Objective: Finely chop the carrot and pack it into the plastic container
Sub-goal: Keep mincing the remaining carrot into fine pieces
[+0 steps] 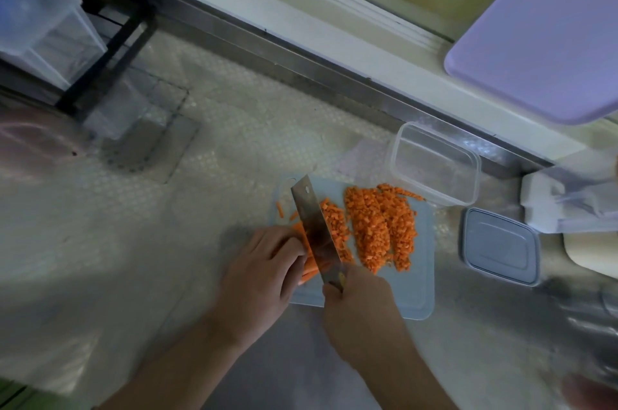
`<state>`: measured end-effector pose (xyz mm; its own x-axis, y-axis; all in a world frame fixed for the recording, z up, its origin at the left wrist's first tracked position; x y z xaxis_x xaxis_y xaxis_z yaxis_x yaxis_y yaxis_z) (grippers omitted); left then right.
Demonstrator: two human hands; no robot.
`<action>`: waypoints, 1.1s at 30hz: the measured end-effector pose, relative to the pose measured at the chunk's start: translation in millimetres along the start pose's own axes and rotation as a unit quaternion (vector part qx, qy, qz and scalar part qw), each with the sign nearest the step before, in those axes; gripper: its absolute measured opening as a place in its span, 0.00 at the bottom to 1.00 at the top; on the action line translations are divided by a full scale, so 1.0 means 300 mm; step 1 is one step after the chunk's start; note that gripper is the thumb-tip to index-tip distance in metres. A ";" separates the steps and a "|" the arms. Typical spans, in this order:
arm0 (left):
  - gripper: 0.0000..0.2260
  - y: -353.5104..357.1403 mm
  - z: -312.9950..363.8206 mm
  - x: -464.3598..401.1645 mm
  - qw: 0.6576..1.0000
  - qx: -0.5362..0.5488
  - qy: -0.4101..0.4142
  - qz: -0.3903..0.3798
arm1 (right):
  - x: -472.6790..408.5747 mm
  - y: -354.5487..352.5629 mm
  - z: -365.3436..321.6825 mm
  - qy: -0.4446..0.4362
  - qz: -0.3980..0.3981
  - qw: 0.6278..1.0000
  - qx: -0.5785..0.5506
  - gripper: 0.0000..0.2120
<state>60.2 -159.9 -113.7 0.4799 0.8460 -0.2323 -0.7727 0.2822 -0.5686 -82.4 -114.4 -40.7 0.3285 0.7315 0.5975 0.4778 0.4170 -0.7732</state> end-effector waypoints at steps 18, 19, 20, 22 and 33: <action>0.05 -0.005 0.006 -0.002 1.000 -0.001 -0.003 0.000 | -0.025 0.035 -0.028 0.002 0.014 0.999 -0.029 0.12; 0.04 -0.007 0.009 -0.003 1.000 0.001 0.000 0.000 | -0.020 0.031 -0.020 -0.001 0.024 0.999 -0.046 0.13; 0.04 -0.008 0.012 -0.002 1.000 0.005 0.002 0.002 | -0.014 0.025 -0.011 0.002 0.028 0.998 -0.054 0.13; 0.03 -0.010 0.014 0.000 1.000 0.007 0.004 0.005 | -0.006 0.014 0.004 0.012 0.027 0.998 -0.060 0.11; 0.02 -0.012 0.015 0.003 0.999 0.028 0.016 0.008 | 0.020 -0.036 -0.001 0.021 -0.003 0.999 -0.028 0.13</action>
<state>61.6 -158.2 -108.2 0.4791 0.8365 -0.2661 -0.8021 0.2940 -0.5198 -85.4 -114.7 -28.7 0.3585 0.7061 0.6106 0.5233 0.3896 -0.7578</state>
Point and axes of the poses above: each hand's wrist, its own x-axis away from the middle knuckle, its own y-axis out of the palm, z = x × y, the point moved 3 cm from there along -x, towards the middle knuckle, and after that the axes turned 11 degrees about x, right-handed, at the moved point
